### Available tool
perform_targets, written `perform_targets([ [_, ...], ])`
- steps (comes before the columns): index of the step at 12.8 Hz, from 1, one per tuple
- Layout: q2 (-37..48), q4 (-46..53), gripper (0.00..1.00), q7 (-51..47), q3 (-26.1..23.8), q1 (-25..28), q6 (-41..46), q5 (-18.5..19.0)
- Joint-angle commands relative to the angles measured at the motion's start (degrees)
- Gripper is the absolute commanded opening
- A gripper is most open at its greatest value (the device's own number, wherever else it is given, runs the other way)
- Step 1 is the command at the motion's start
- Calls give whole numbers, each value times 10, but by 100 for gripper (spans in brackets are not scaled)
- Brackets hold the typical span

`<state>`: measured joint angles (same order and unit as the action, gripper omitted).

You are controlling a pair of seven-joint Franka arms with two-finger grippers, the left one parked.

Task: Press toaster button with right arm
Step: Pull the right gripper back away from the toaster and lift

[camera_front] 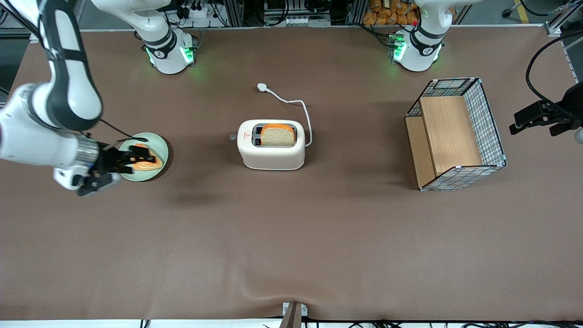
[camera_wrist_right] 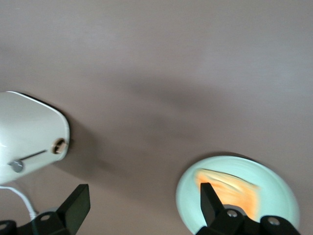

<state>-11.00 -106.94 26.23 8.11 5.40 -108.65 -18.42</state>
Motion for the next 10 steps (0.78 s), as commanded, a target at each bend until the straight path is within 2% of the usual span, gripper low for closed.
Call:
perform_targets([
  [1, 50, 2, 100, -14, -3, -27, 32, 44],
  [2, 69, 2, 100, -35, -3, -35, 40, 60],
  [4, 116, 2, 100, -100, -10, -36, 70, 120],
  [7, 149, 19, 100, -181, -24, -50, 84, 143],
  [10, 143, 93, 100, -237, -30, -72, 160, 161],
])
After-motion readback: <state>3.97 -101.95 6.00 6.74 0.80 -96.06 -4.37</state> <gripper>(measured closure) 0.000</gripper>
